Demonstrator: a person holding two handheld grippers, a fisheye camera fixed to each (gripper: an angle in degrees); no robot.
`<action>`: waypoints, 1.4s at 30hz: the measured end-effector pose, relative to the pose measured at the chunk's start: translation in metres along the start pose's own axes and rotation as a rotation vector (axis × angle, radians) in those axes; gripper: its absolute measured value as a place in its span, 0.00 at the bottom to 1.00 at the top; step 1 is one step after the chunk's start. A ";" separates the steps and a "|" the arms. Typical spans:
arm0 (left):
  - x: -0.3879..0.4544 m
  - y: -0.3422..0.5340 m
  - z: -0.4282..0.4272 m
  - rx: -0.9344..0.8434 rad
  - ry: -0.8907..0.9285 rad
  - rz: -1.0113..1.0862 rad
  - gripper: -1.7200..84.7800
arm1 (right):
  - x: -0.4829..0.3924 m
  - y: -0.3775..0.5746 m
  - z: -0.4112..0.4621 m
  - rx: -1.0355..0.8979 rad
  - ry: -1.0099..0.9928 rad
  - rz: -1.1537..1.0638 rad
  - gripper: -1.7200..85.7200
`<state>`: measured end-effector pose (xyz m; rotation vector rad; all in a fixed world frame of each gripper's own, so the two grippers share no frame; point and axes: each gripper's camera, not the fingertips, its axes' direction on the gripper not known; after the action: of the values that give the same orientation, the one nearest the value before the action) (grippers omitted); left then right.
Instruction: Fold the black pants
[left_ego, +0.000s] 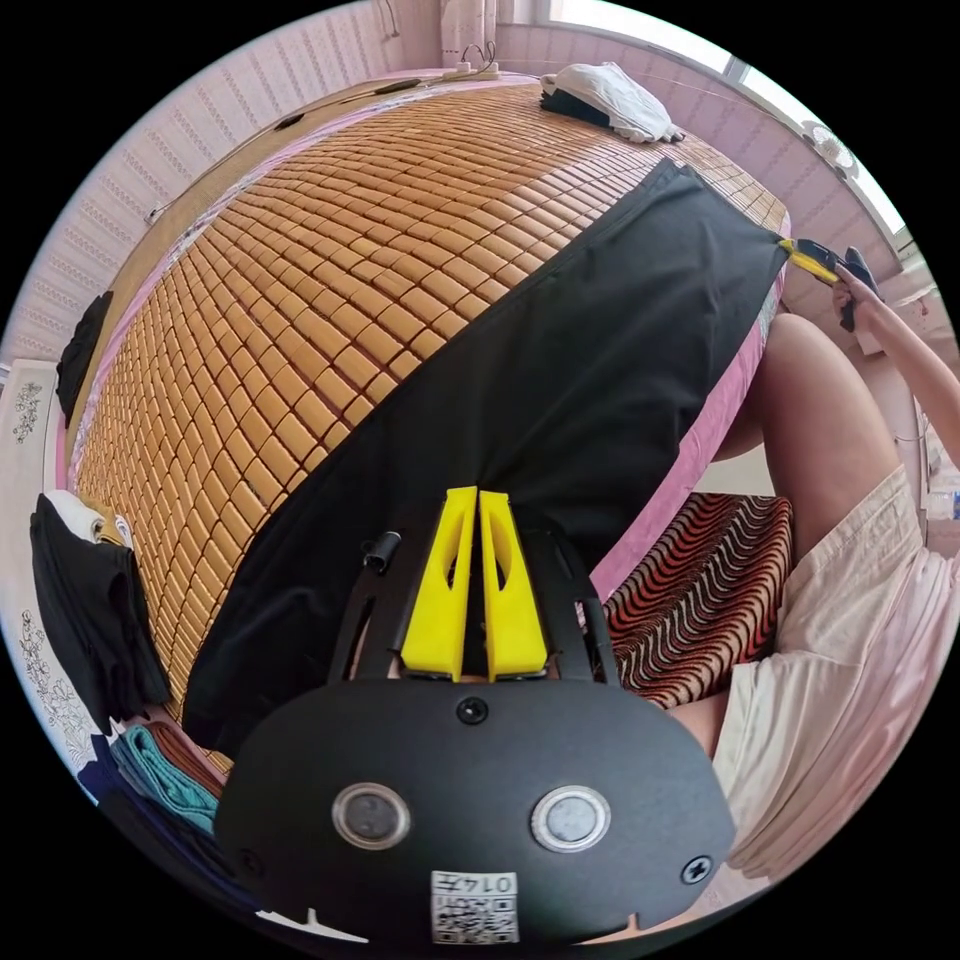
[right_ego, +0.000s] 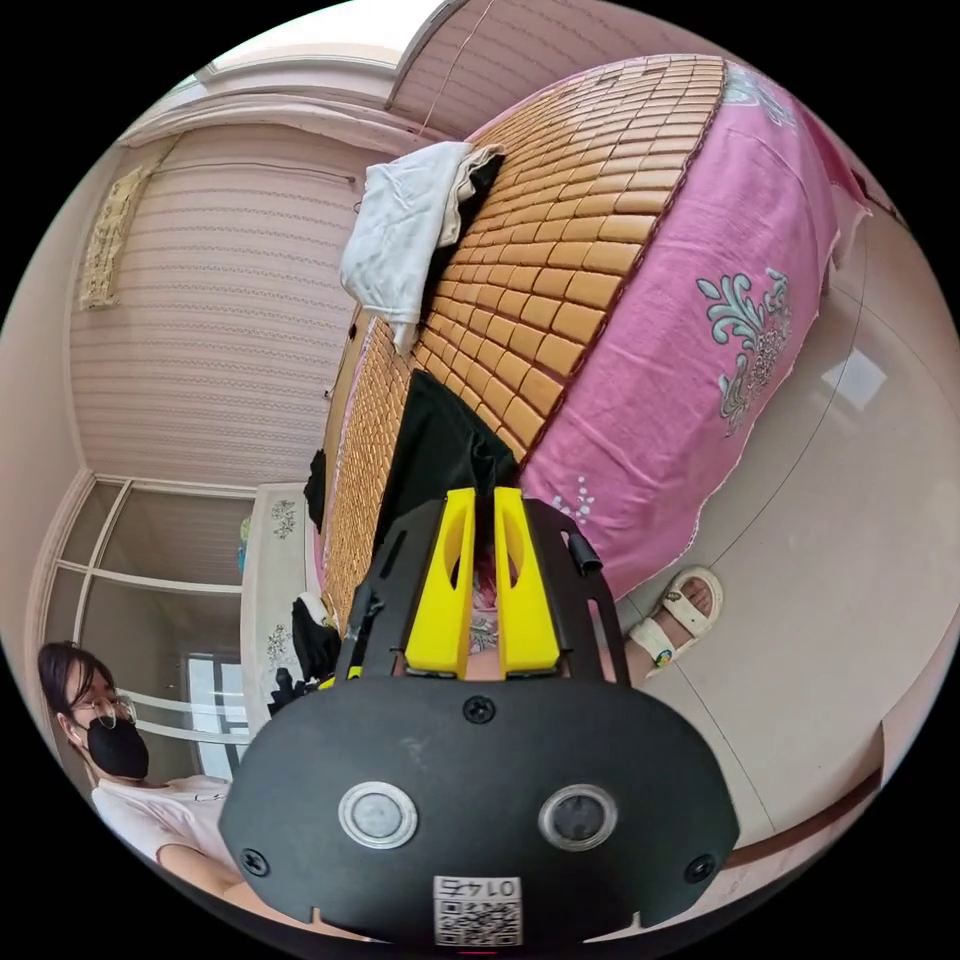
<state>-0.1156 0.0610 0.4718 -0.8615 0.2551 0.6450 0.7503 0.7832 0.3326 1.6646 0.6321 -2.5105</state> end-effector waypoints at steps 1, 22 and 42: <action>-0.003 0.001 0.001 0.003 0.016 -0.018 0.01 | -0.002 0.001 -0.009 0.044 0.005 0.007 0.04; 0.052 -0.012 0.008 0.059 0.115 0.077 0.01 | -0.182 -0.056 0.208 -0.149 0.653 -0.407 0.09; 0.036 -0.011 0.020 0.046 0.137 0.092 0.05 | -0.175 -0.001 0.195 -0.050 0.527 -0.458 0.10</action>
<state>-0.0814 0.0866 0.4746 -0.8541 0.4335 0.6642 0.6532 0.6825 0.5539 2.4149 1.2312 -2.2610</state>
